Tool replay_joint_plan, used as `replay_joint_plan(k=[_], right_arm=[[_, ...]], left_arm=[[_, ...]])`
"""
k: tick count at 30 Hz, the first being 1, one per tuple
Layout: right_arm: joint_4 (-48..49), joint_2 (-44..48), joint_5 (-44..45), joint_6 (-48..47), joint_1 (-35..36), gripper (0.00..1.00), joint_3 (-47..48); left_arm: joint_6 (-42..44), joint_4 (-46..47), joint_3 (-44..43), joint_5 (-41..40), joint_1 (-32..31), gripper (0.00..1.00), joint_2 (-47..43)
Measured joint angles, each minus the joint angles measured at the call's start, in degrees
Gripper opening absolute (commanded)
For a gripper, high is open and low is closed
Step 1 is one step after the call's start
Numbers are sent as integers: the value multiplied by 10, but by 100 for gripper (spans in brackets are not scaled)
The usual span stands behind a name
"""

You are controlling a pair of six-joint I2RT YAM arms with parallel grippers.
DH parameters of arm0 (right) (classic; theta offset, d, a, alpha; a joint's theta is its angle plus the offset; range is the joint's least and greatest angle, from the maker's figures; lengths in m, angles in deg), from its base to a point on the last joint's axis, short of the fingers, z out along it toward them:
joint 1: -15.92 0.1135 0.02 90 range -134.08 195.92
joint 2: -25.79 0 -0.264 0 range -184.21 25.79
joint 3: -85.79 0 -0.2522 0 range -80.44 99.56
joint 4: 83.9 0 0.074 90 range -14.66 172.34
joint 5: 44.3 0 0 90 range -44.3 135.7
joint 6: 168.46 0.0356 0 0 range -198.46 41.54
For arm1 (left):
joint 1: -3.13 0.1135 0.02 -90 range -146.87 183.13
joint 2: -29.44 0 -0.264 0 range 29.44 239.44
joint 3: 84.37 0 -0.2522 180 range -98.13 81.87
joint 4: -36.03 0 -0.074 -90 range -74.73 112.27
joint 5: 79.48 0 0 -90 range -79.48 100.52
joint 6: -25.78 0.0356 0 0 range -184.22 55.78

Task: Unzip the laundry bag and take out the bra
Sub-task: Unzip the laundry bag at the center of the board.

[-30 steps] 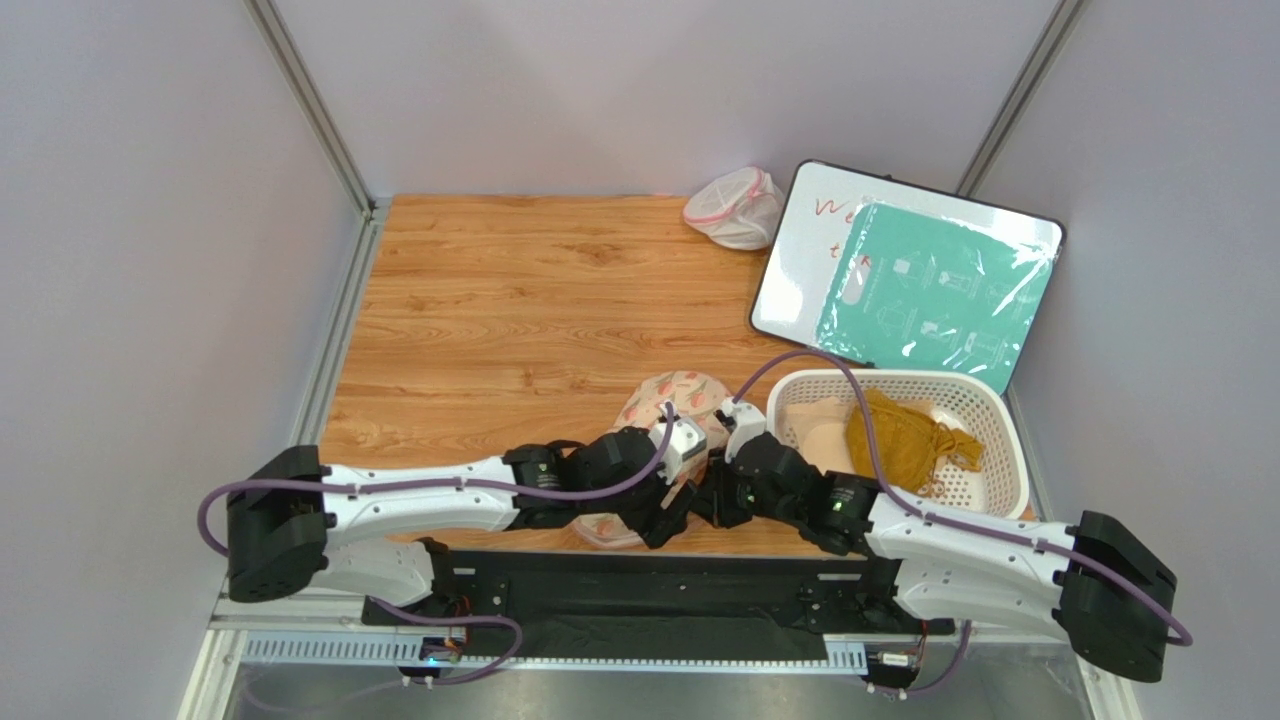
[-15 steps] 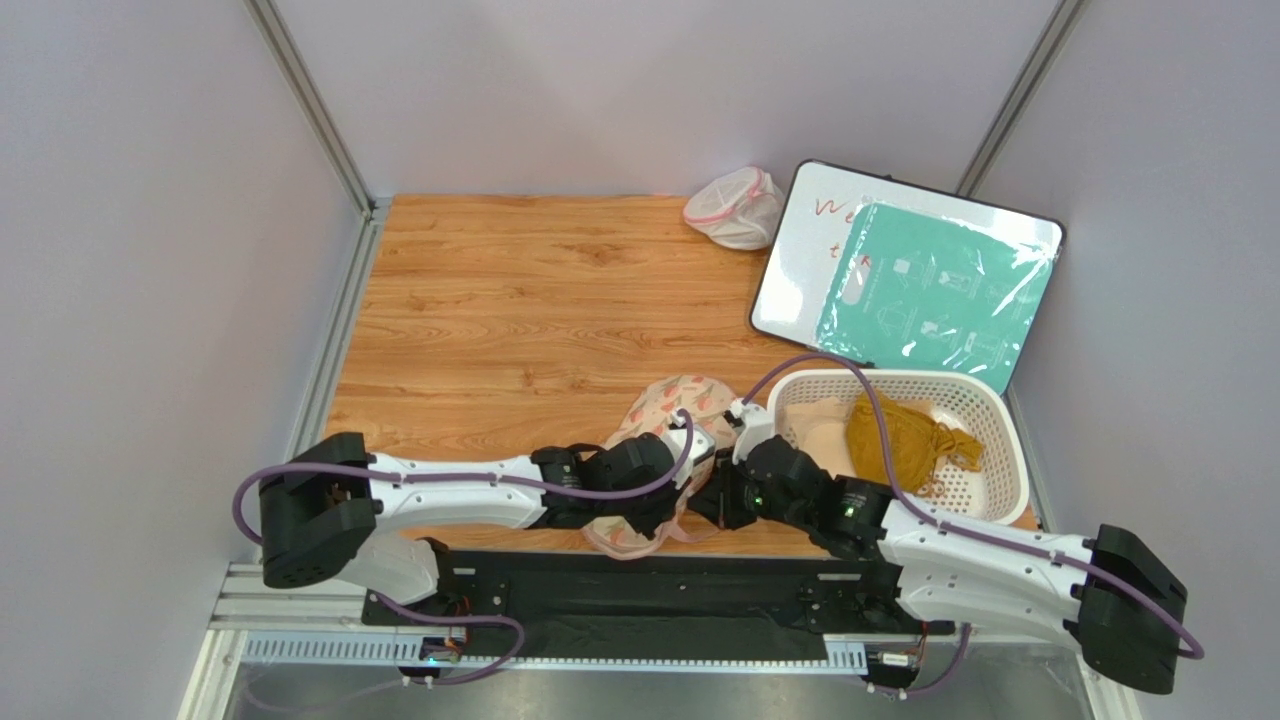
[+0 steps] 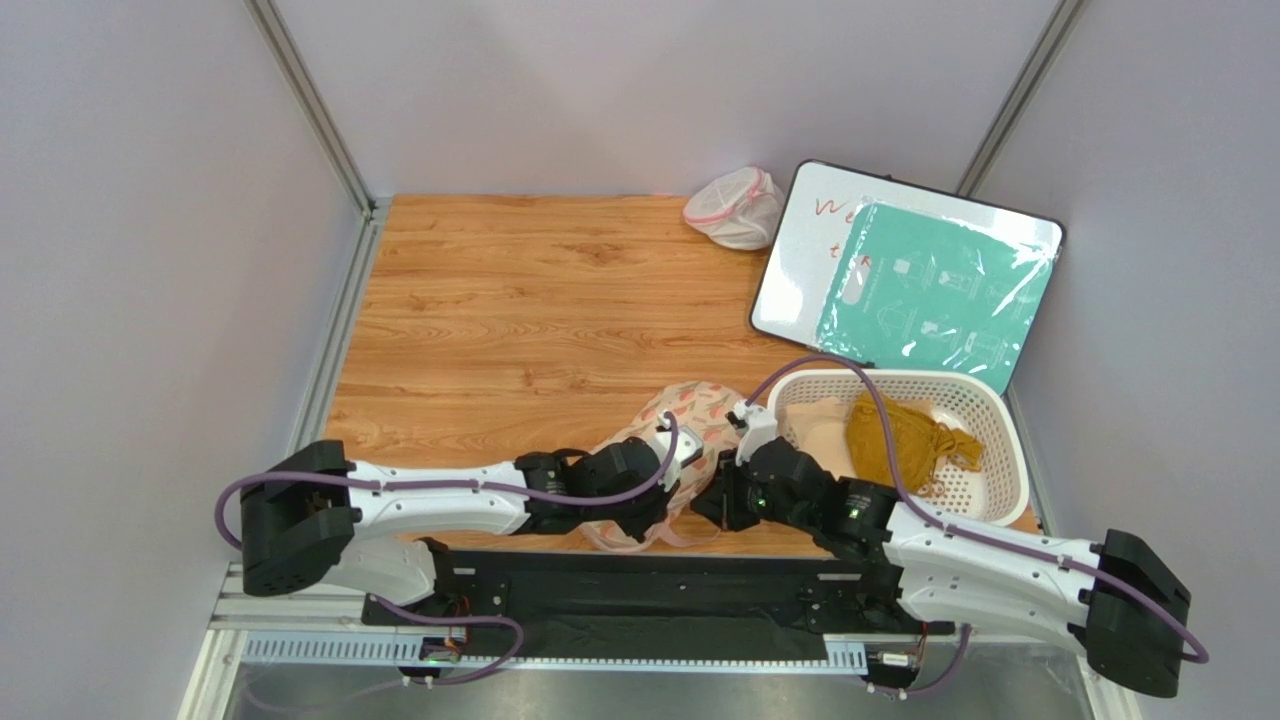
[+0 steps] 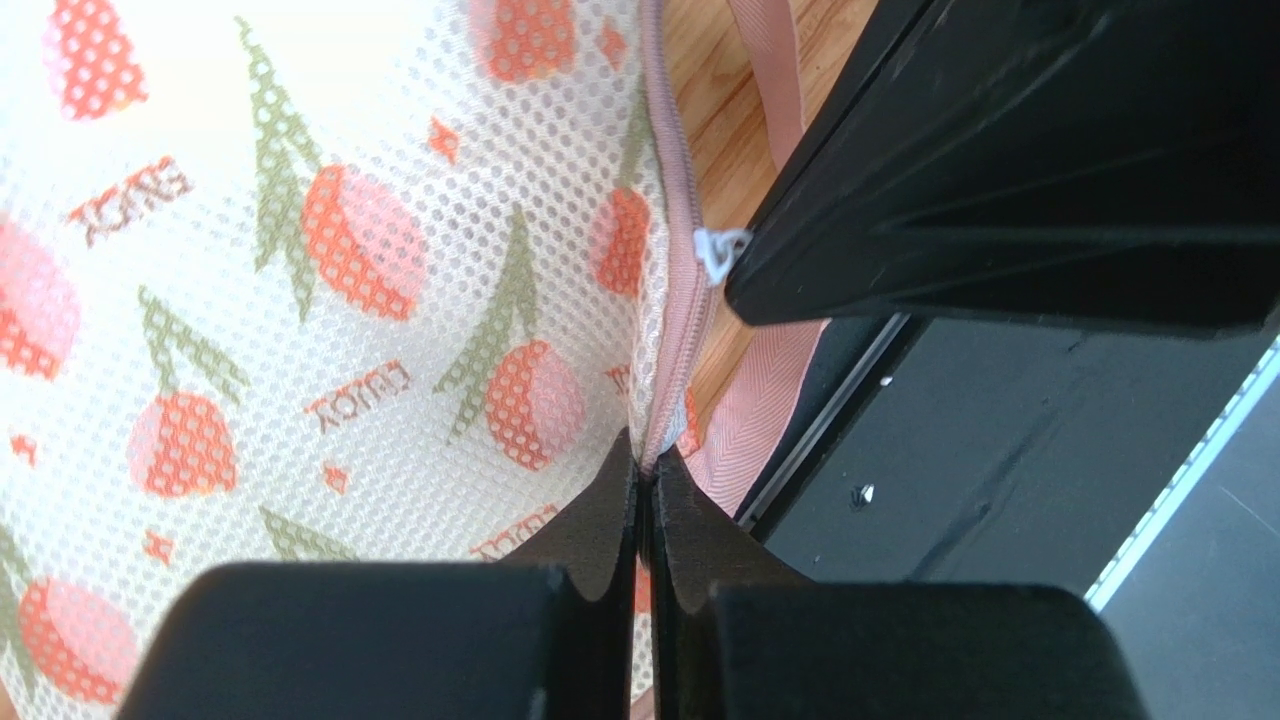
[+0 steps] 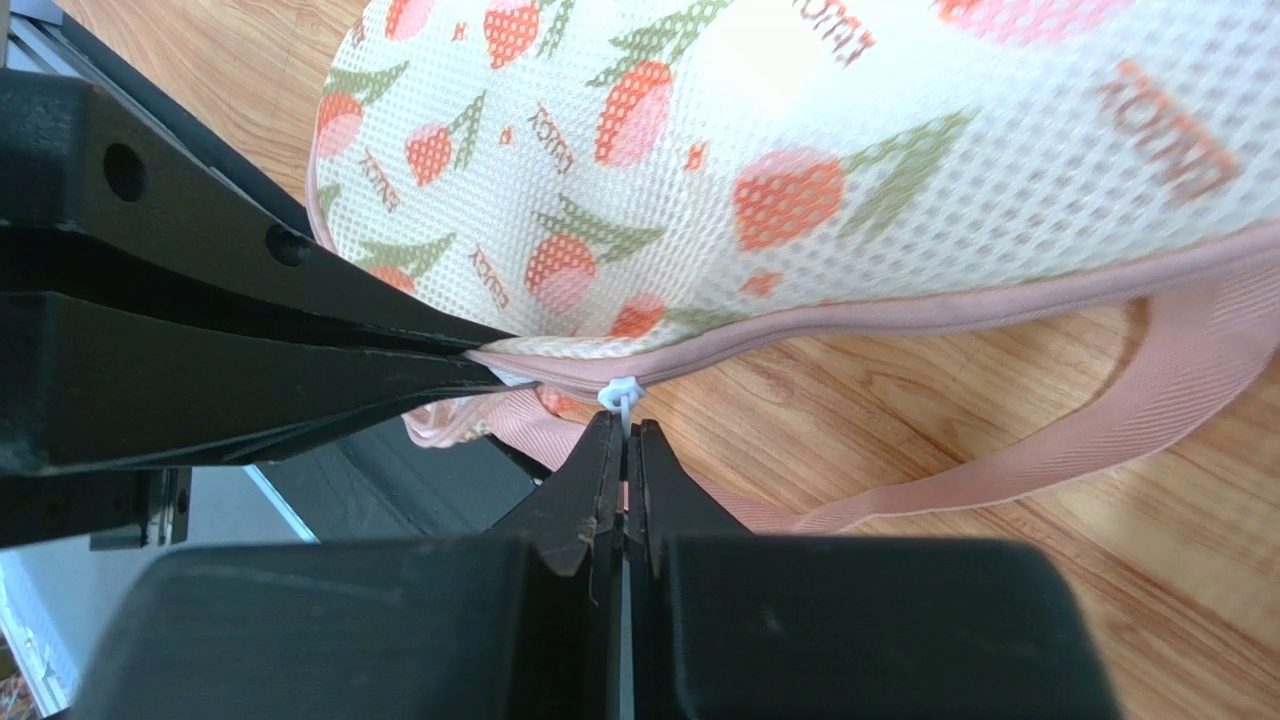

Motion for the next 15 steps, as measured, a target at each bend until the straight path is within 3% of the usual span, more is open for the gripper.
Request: replay_joint_plan(k=[15], right_arm=[[-26,23,20,-1,0,0,0]], left_arm=[[-19,-52,89,-49,-2,0,-153]])
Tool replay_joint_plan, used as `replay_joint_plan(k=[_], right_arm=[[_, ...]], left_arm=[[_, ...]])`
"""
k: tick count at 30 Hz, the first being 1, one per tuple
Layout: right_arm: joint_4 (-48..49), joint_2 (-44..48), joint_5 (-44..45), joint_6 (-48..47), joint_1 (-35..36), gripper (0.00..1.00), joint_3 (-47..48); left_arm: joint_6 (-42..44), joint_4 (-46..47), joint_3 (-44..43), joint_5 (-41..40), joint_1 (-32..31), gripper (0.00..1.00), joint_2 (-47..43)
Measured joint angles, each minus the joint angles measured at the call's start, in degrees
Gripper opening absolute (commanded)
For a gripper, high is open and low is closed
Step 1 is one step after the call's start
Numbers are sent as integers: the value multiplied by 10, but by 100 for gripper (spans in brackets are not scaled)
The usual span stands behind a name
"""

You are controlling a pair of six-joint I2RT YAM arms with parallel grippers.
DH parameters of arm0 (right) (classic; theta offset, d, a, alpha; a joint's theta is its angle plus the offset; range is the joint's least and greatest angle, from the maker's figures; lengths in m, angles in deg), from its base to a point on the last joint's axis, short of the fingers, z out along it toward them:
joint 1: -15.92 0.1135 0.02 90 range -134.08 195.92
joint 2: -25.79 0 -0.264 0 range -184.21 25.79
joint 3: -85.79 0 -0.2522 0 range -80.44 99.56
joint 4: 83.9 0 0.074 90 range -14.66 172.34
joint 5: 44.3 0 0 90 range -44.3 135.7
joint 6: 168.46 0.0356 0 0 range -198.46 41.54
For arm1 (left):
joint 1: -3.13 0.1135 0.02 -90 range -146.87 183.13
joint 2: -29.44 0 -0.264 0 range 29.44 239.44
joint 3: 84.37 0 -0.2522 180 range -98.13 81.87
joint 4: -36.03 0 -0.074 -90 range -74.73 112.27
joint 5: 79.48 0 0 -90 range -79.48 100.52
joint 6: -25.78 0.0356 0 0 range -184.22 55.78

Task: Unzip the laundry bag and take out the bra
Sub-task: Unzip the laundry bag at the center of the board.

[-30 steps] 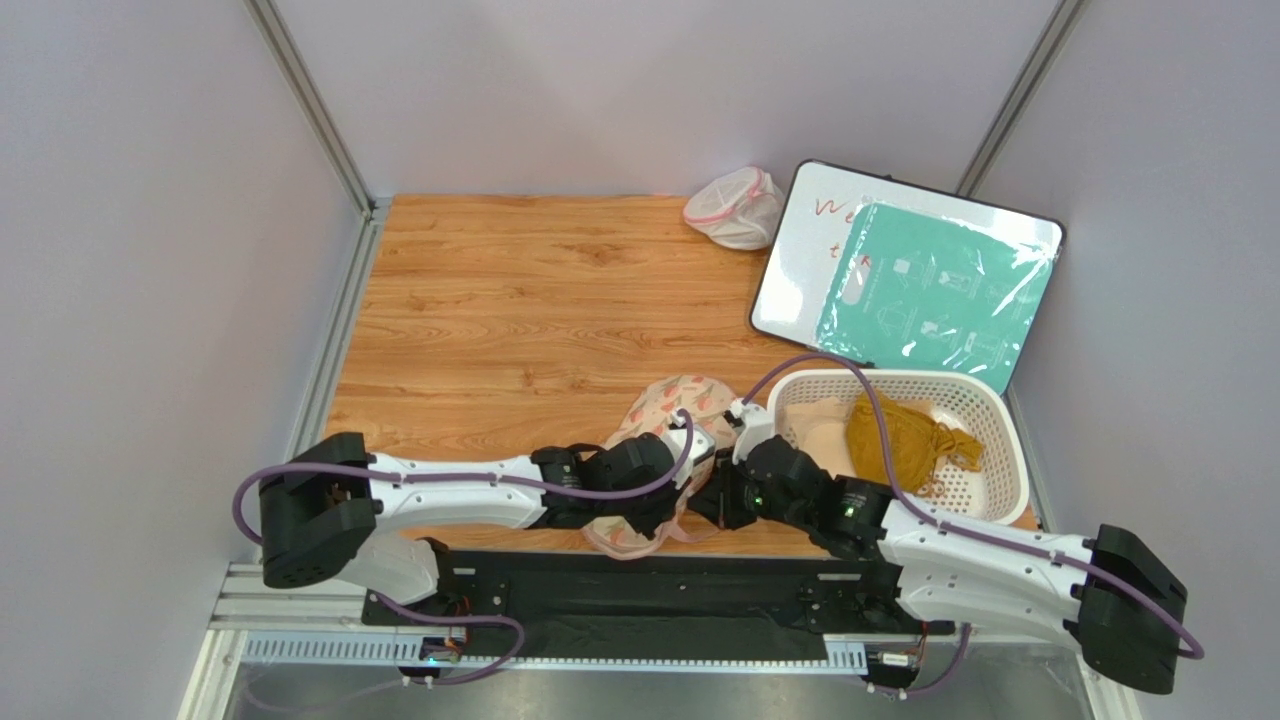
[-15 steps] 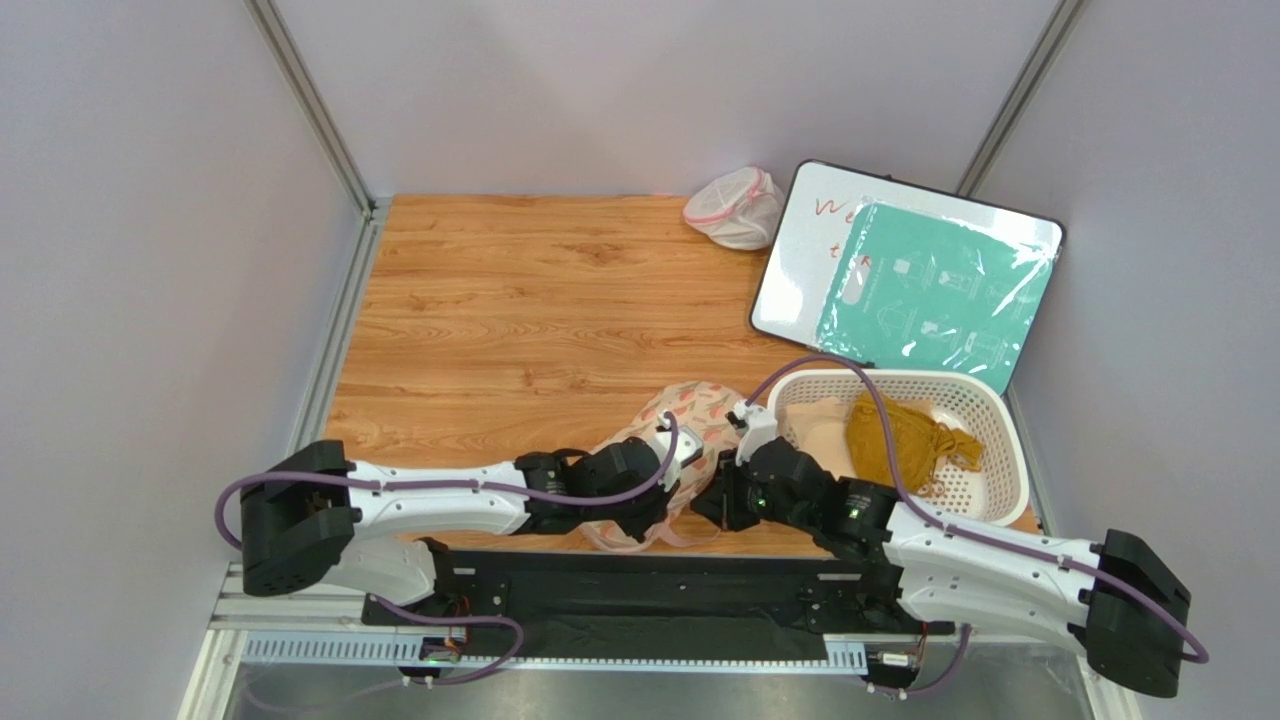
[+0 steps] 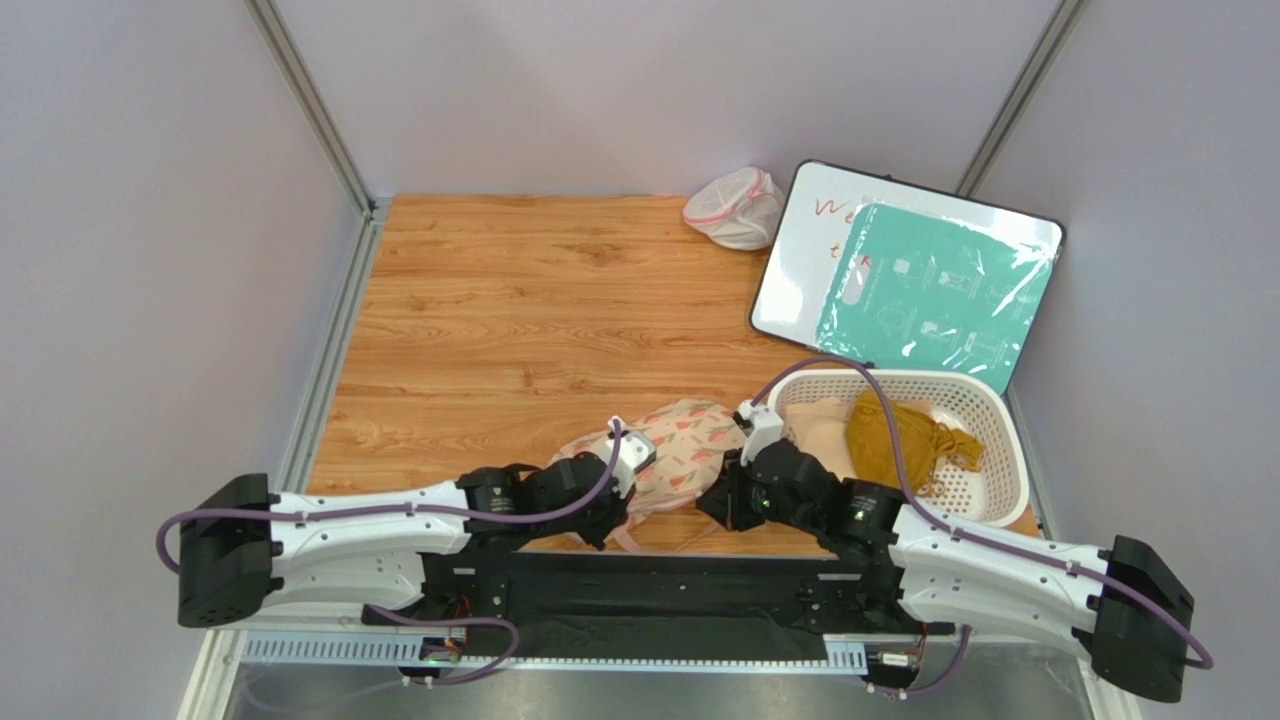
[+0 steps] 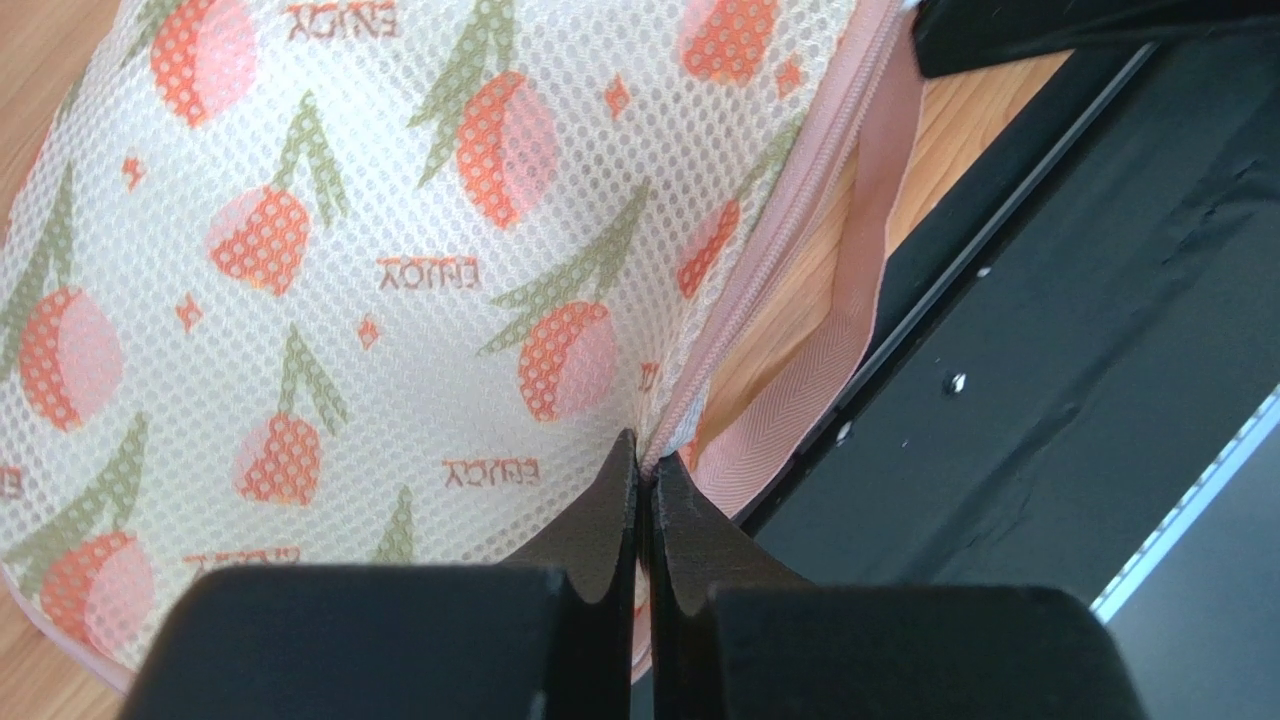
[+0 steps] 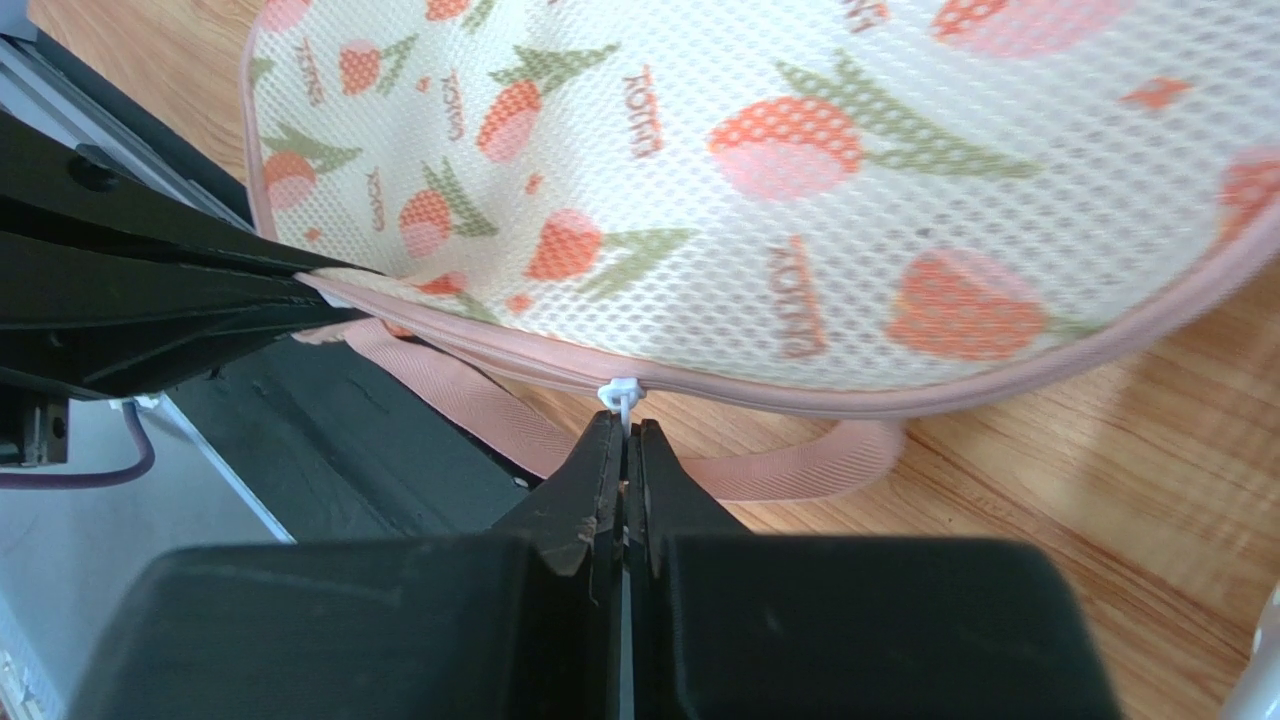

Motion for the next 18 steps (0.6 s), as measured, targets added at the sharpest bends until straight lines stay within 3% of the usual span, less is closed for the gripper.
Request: replay_joint_plan(k=[7,9,10,12,15,18], right_arm=[[-9,0,7,0,-1,0,0],[-11,0,8,0,-1,0,0],[-12,0,8,0,-1,0,0],[-13,-2,9,-2,-1,0,0],[-13,-10,8,-3,-1,0,0],[-12,-18,3,-5,-1,0,0]], left_arm=[[-14,-55,22,-28,0,0,-69],[-16,-67,24,-33,0,23,-86],[-17,-72,24,-35,0,48,-95],[-18,-82,24,-35,0,69,-106],[-20,-98,21,-33,0,77,-112],[-17,-113,2,-31,0,78,-110]])
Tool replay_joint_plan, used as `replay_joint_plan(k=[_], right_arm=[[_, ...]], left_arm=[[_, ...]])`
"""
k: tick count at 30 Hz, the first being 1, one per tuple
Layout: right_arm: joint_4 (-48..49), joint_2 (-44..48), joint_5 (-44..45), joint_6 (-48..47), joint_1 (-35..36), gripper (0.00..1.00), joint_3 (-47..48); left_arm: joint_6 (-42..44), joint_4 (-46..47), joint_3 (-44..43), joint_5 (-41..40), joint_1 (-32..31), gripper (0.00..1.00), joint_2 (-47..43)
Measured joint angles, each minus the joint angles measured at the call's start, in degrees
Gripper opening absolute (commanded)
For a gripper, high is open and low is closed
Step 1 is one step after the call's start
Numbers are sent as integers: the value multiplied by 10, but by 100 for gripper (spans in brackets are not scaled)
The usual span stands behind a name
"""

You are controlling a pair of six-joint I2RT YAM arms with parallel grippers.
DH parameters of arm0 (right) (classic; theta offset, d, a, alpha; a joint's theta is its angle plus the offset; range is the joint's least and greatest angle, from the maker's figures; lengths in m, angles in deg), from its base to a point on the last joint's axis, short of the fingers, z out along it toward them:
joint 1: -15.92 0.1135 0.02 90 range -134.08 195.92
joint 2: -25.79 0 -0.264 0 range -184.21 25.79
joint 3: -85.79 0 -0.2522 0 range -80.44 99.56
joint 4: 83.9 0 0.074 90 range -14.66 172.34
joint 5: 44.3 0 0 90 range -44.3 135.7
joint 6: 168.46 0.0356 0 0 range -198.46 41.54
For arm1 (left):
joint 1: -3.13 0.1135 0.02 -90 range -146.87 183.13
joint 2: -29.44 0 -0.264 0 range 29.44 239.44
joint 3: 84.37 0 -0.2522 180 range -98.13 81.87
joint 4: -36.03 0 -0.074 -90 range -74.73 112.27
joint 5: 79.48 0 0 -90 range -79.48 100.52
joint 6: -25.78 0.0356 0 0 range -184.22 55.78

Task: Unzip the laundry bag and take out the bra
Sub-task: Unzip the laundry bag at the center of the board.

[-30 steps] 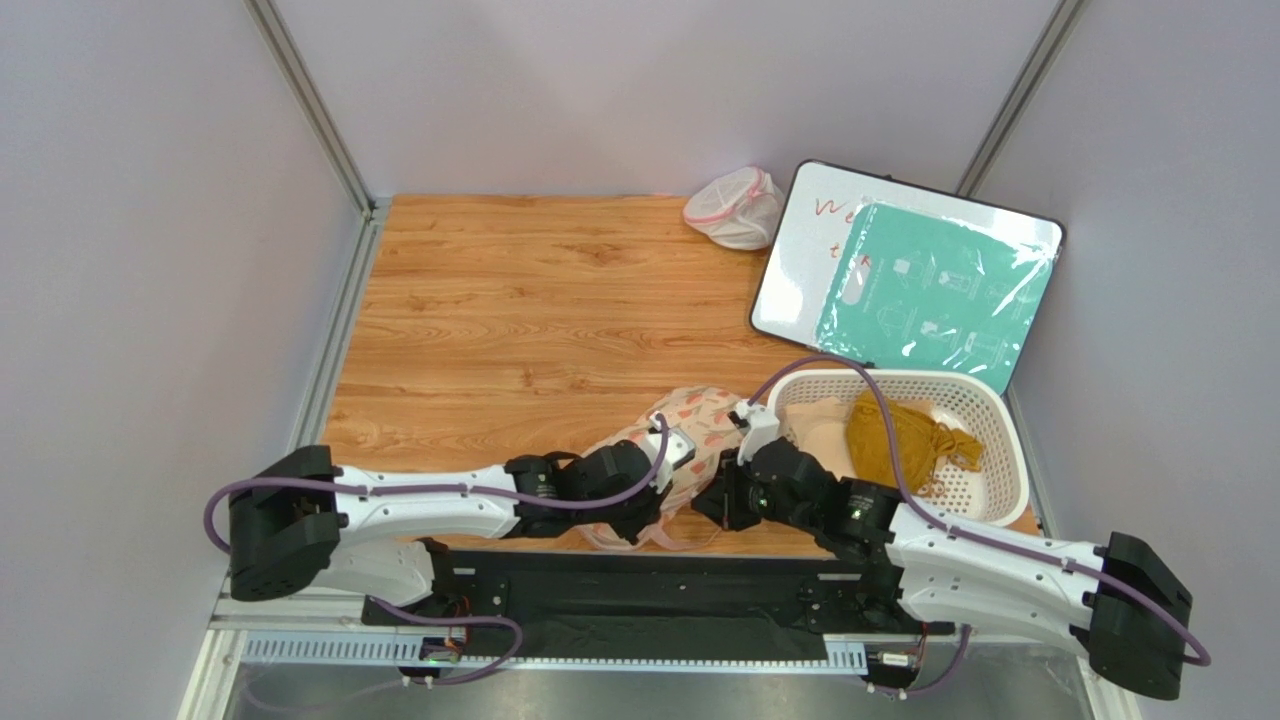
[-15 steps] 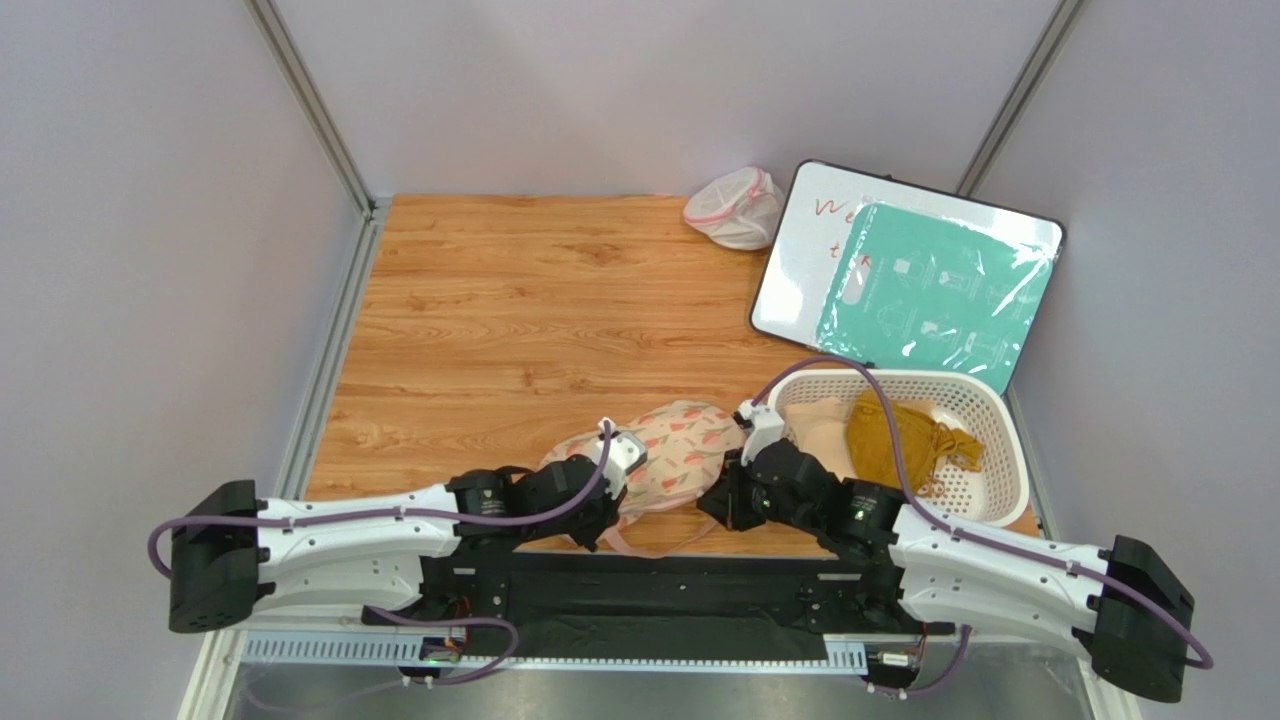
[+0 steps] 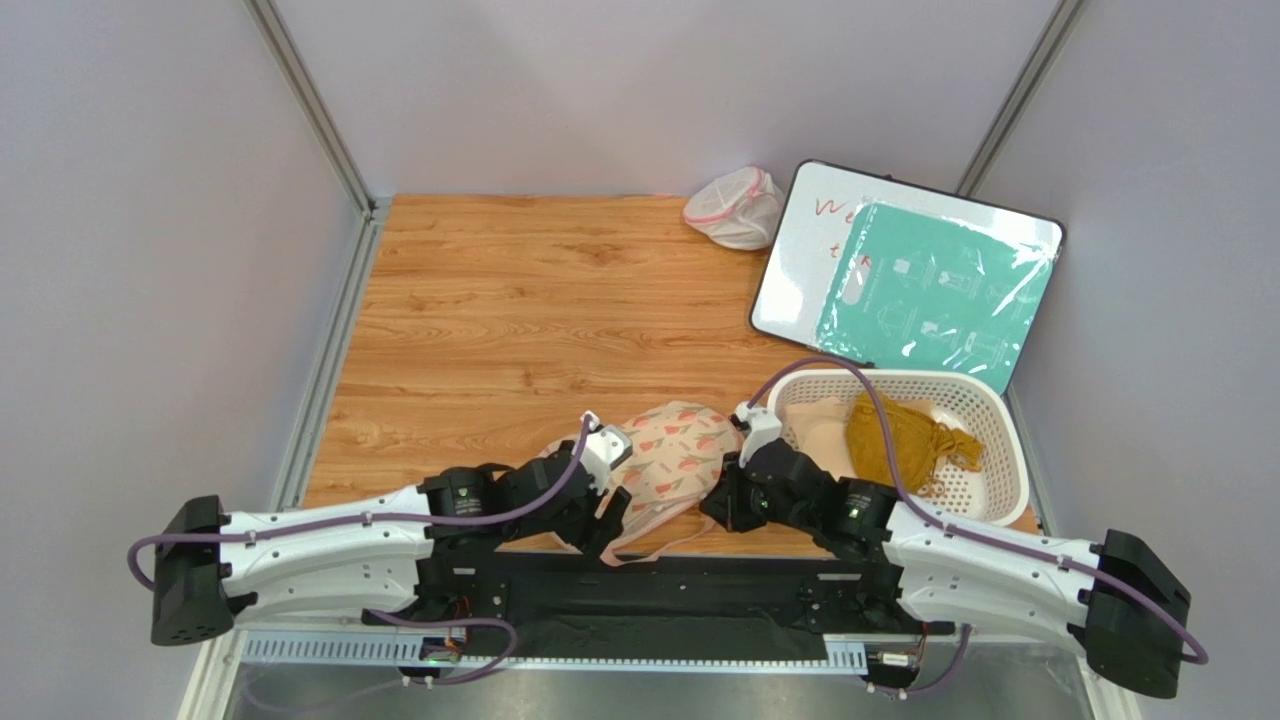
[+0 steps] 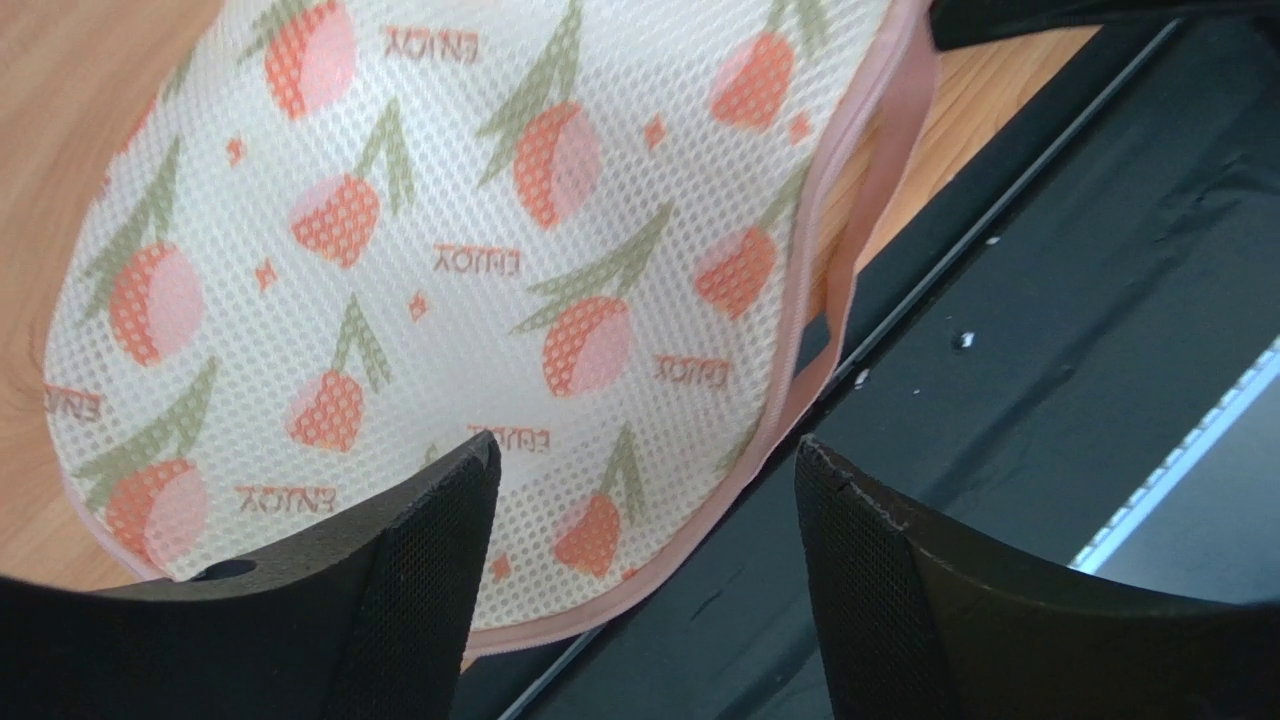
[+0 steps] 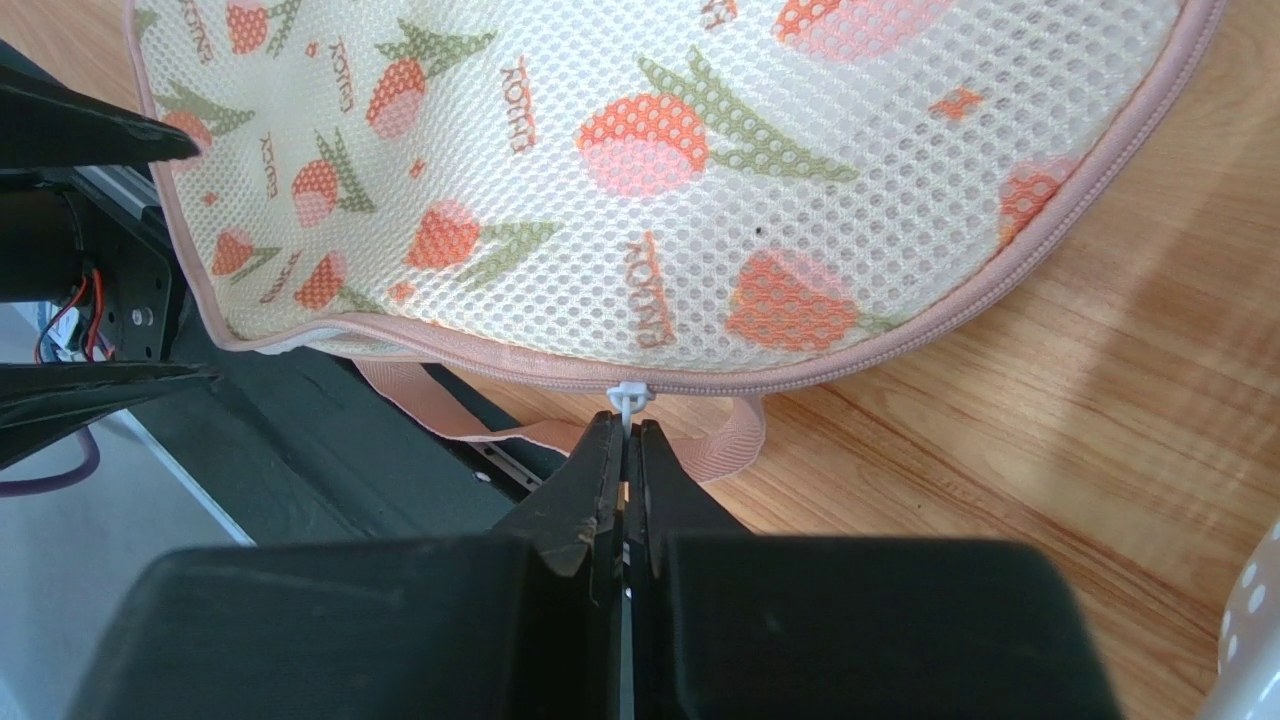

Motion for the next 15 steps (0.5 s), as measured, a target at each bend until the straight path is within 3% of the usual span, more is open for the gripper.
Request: replay_joint_plan(k=[7,15], right_arm=[[9,-12,-10,0,0,0,0],[15,-15,-19,0,0,0,0]], left_arm=[[23,17,-80,21,0,80,48],[36,90,-120,71,0,80,185]])
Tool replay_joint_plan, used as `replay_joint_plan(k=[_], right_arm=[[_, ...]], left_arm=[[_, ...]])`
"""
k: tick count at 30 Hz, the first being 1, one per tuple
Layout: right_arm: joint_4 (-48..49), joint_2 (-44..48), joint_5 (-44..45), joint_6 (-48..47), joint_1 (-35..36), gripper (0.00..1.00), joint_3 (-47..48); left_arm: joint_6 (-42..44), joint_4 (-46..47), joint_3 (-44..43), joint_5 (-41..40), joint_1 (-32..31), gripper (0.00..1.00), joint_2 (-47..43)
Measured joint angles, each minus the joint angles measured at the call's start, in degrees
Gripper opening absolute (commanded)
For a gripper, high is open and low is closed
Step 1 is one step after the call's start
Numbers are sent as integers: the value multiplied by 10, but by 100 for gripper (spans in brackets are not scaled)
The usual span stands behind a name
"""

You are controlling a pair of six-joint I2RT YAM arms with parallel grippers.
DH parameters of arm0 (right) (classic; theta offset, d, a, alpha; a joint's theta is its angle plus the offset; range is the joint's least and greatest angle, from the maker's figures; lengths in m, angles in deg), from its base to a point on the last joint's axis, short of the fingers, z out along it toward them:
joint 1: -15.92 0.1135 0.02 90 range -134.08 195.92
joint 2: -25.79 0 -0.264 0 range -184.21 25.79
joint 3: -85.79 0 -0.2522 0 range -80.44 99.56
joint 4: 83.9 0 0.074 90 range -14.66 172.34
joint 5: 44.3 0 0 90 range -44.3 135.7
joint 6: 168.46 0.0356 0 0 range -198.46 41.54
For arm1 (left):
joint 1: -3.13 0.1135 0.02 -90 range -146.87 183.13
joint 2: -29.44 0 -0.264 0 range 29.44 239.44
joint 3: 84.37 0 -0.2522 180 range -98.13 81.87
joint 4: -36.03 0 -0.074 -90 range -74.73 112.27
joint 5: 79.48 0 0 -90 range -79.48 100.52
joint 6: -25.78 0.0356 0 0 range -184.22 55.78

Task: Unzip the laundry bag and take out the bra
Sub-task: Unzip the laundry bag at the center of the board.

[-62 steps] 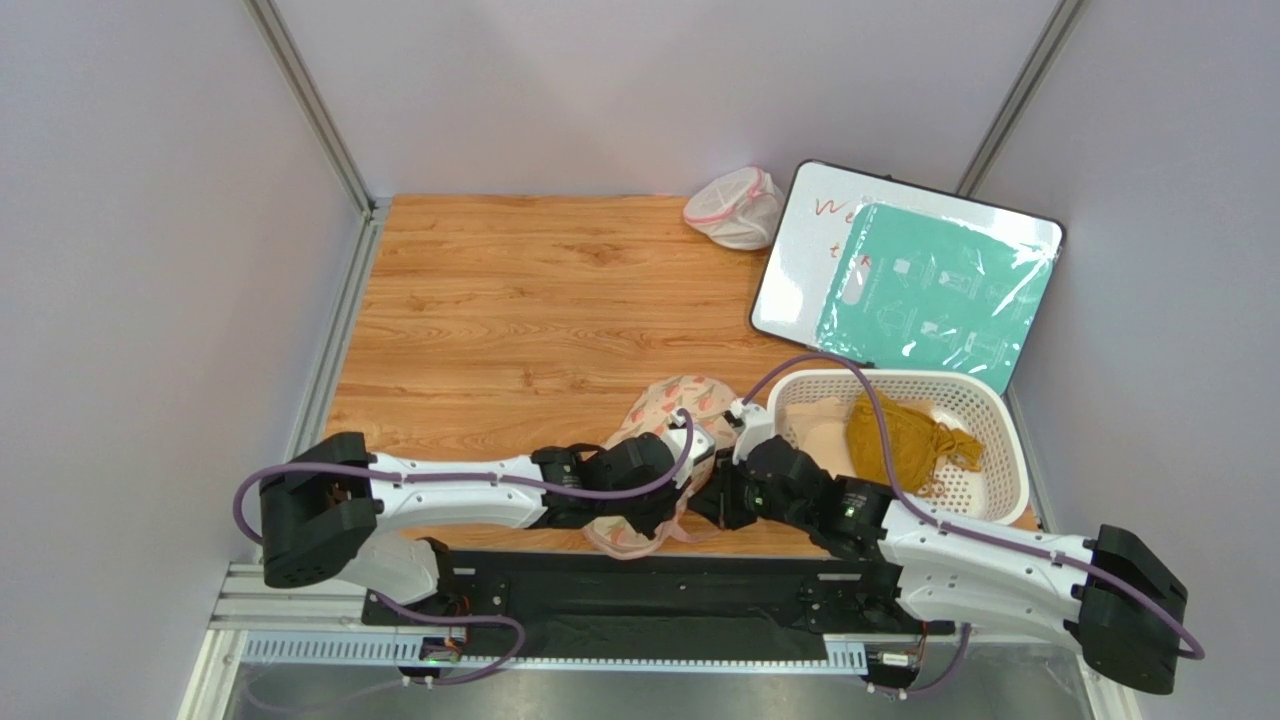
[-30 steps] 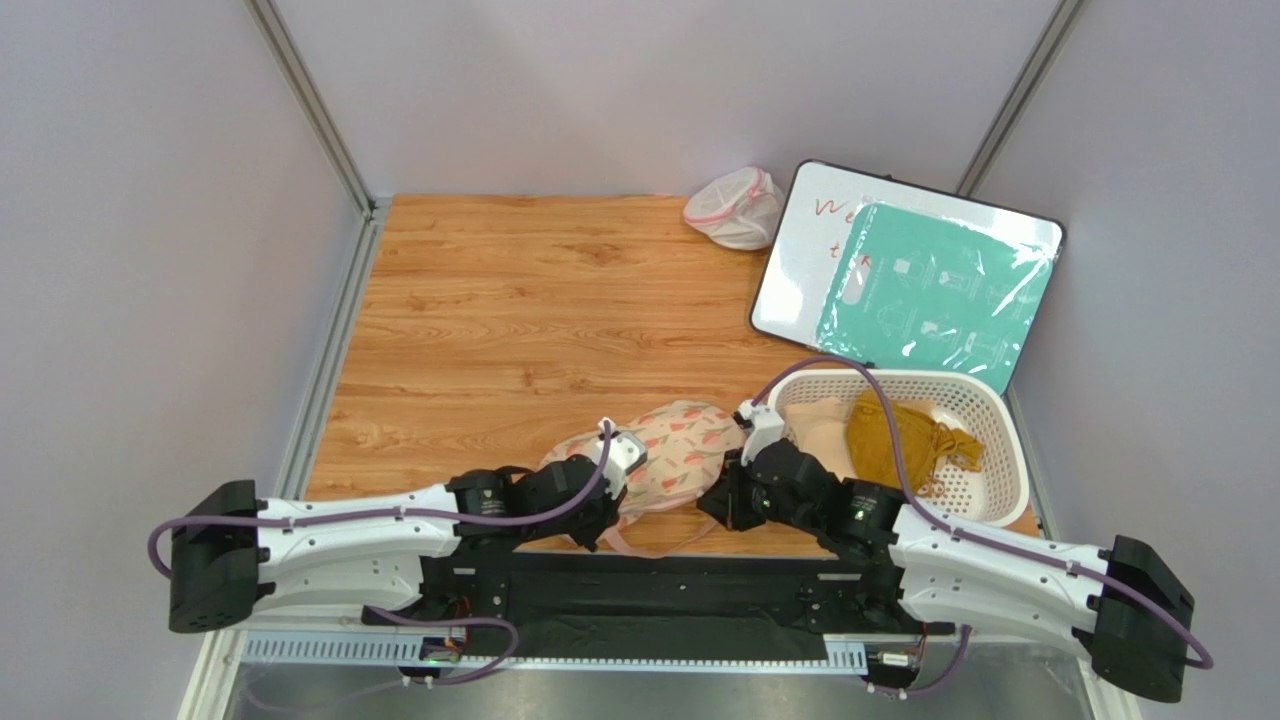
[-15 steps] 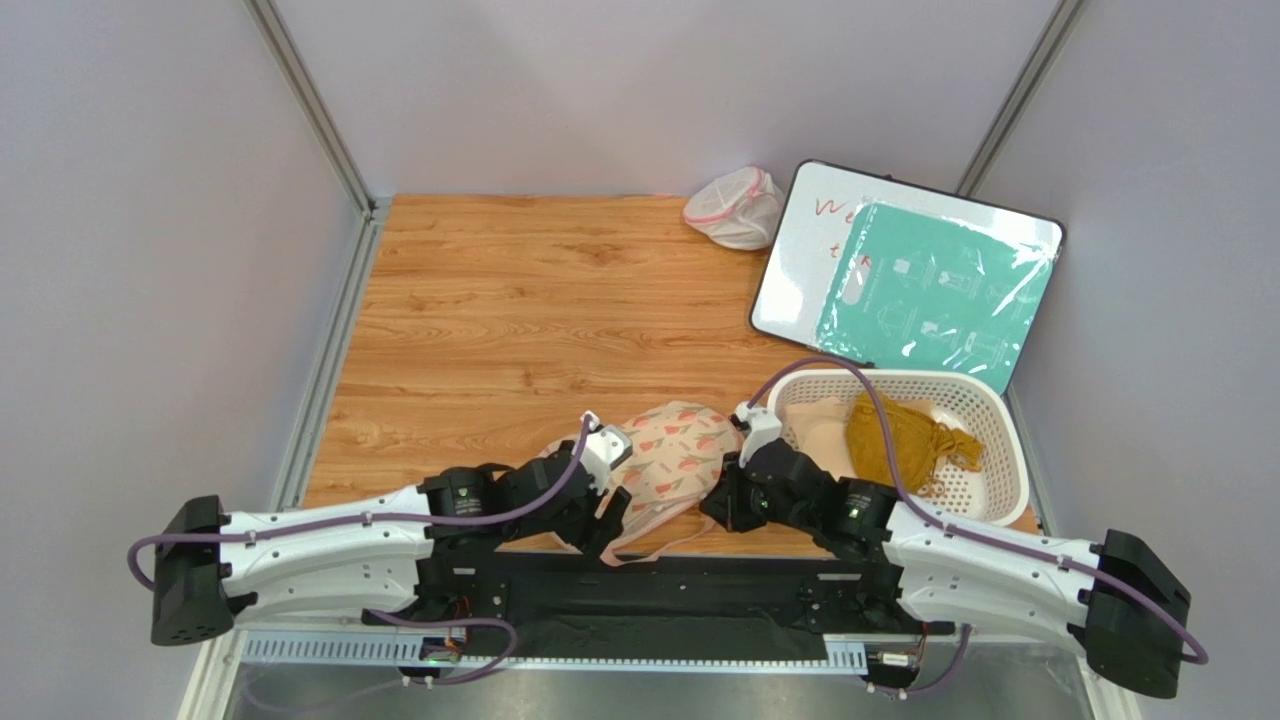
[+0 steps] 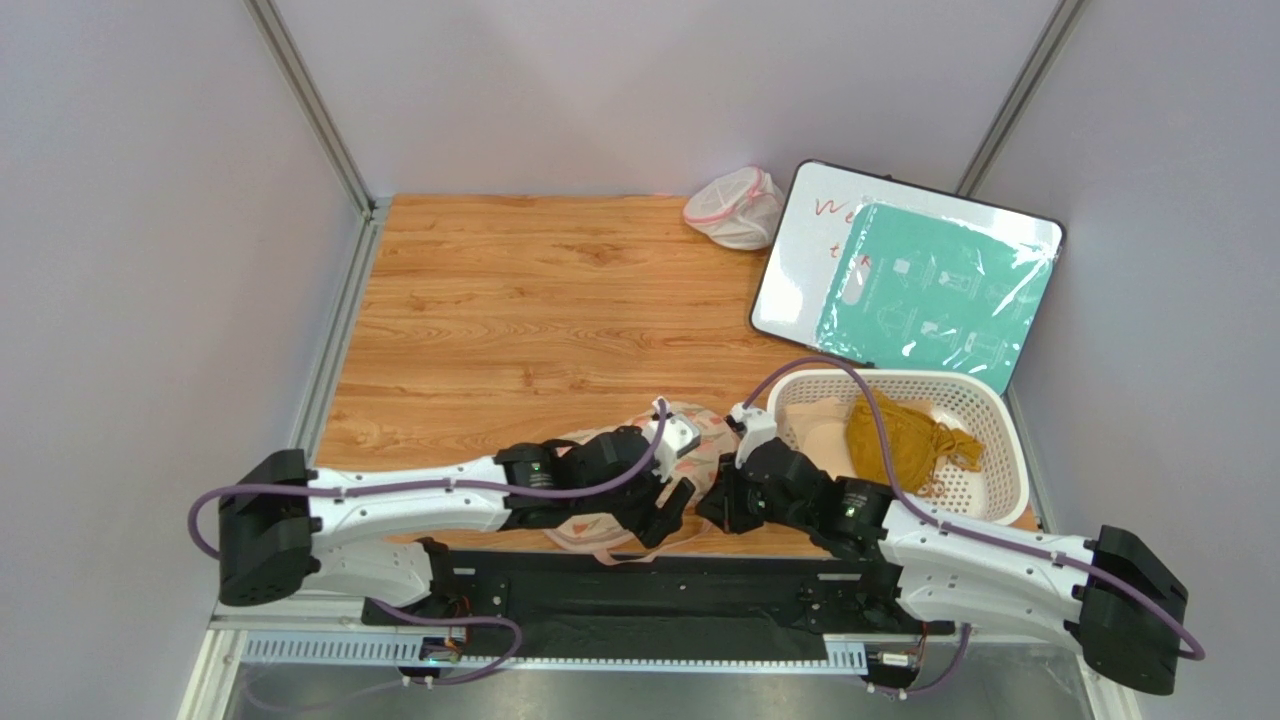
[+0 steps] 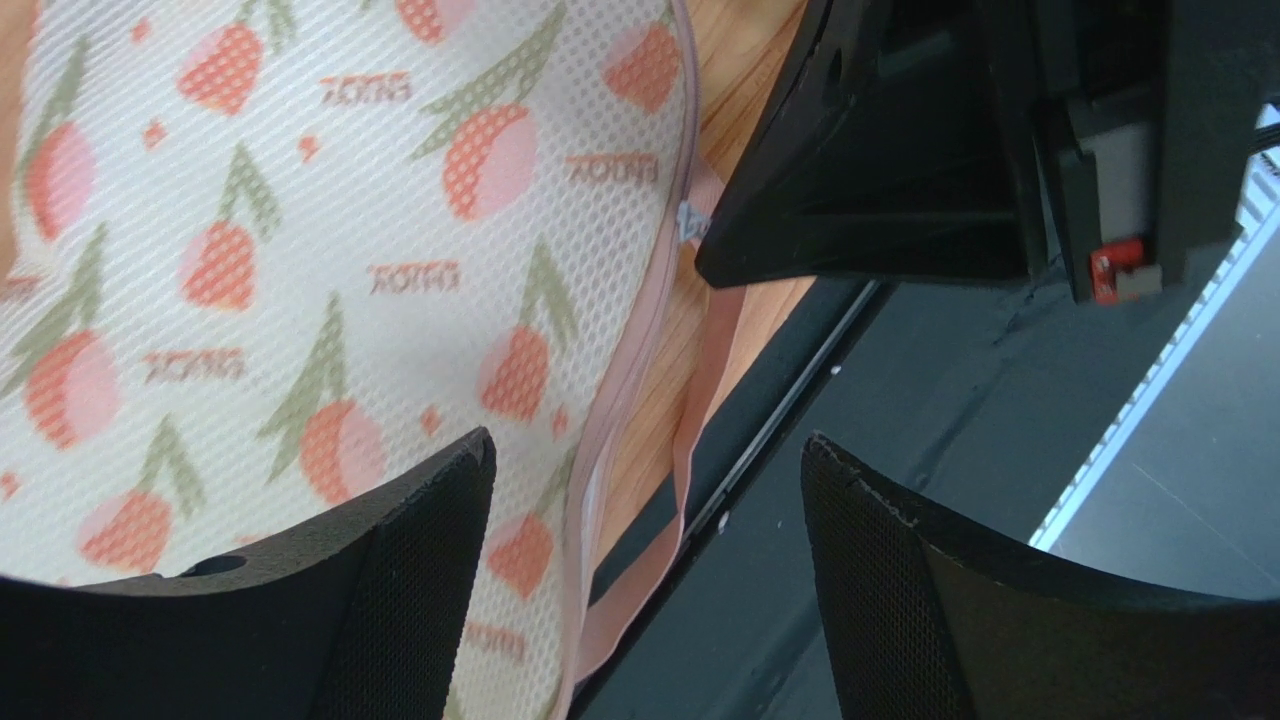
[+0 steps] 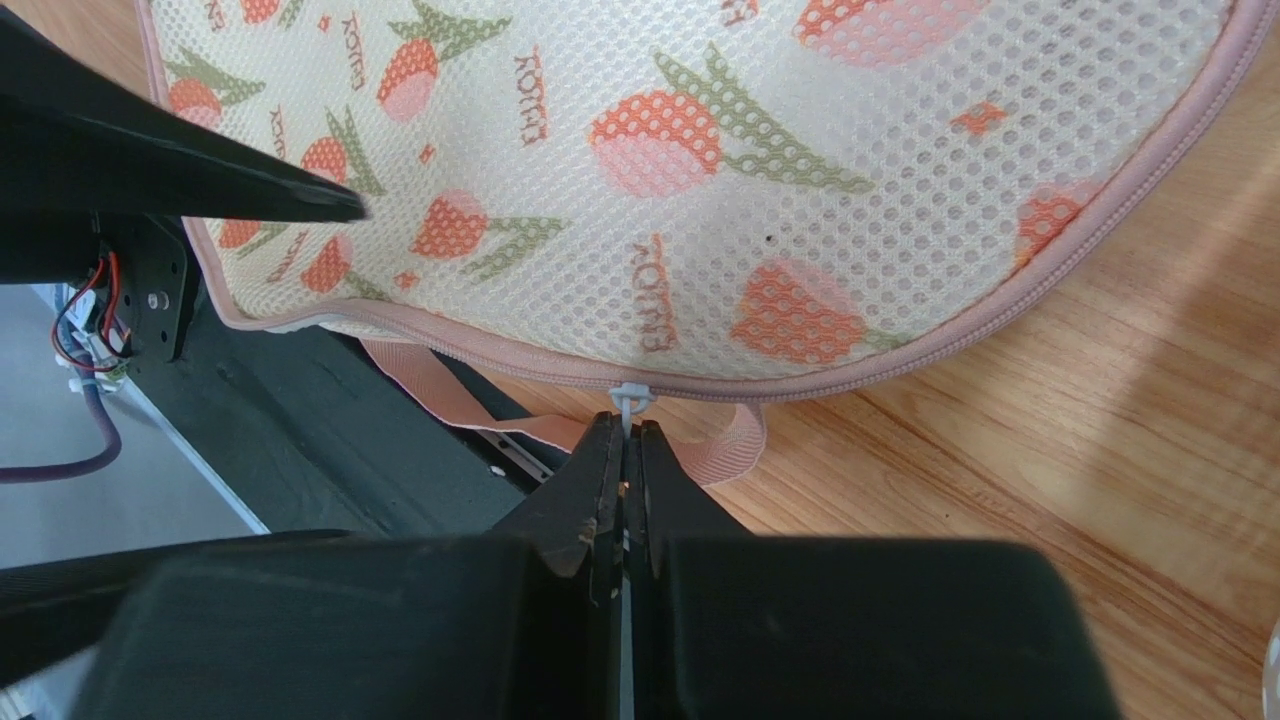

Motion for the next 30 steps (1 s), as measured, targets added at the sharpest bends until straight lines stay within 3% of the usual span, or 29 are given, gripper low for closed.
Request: replay_joint_plan(k=[7,10,13,17,22,26,30], right_arm=[[0,1,-5,0,0,0,0],[1,3,-6,0,0,0,0],[1,6,-7,0,0,0,0],[1,9,-7,0,0,0,0],[1,10,-9,0,0,0,0],[1,10,-11,0,0,0,0],[0,10,-11,0,0,0,0]], left_arm=[[11,47,-33,19,0,80,99],[12,59,-35,19,0,75,126],[12,66,-35,19,0,63,141],[10,77,-30,18,0,39,145],[9,85,-22,15,0,22,145],[9,86,-21,13,0,0,145],[9,88,-19,12,0,0,145]])
